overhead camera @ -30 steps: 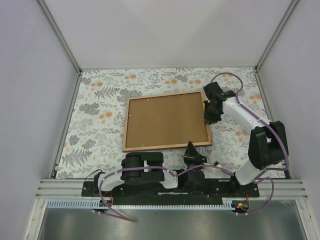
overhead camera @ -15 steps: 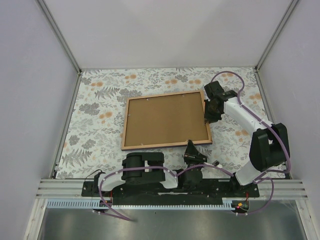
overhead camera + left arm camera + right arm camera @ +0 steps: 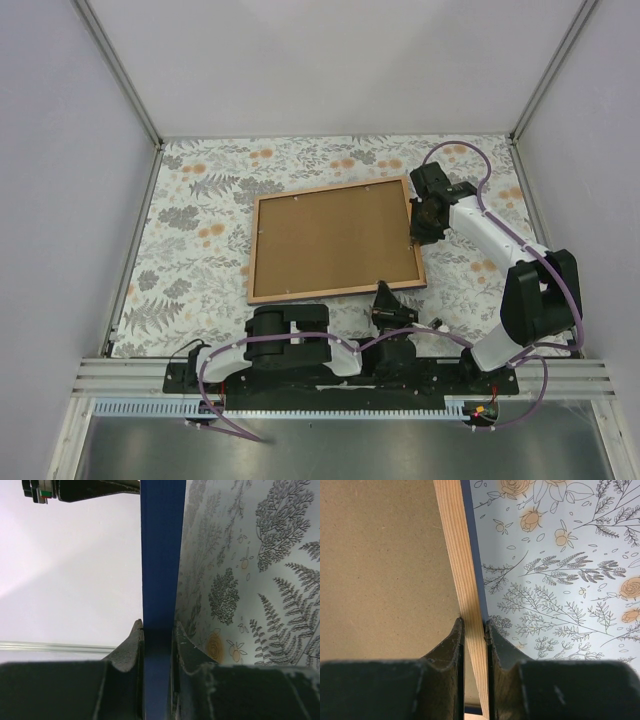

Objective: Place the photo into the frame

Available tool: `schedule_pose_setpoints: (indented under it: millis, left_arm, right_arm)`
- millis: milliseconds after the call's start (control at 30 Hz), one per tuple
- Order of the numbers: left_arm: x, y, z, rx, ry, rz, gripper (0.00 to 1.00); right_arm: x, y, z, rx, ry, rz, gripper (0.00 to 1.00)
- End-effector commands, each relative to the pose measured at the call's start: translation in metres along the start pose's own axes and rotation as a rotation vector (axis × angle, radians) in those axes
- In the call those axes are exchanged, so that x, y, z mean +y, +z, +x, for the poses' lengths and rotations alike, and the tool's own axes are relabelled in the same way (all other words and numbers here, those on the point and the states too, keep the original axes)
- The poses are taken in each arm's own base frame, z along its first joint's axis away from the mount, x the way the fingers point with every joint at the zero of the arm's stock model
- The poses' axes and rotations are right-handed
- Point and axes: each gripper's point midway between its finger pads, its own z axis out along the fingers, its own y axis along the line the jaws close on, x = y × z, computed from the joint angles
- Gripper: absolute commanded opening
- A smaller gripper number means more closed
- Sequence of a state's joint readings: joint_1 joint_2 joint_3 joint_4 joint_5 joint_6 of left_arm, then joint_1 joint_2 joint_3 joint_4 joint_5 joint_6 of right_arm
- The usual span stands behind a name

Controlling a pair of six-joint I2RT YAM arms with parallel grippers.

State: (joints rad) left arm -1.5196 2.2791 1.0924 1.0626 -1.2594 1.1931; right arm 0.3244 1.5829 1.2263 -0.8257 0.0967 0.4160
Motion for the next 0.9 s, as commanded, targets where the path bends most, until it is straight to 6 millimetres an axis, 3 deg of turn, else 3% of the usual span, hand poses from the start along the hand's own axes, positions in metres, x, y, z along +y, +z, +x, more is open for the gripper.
schedule_pose_setpoints:
  millis: [0, 300, 567, 867]
  left_arm:
    - [0.015, 0.010, -0.009, 0.029, -0.168, 0.001, 0.02]
    - [0.011, 0.019, -0.003, 0.064, -0.180, 0.016, 0.03]
    - [0.027, 0.027, 0.008, 0.084, -0.217, -0.026, 0.26]
    - [0.044, 0.030, 0.012, 0.069, -0.242, -0.091, 0.33]
  right_arm:
    - [0.005, -0.009, 0.000, -0.017, 0.014, -0.032, 0.00]
    - [0.008, -0.013, -0.001, -0.004, 0.004, -0.044, 0.00]
    - [0.012, -0.016, 0.003, 0.020, 0.003, -0.070, 0.00]
    - [0.014, -0.020, 0.007, 0.033, -0.011, -0.088, 0.00]
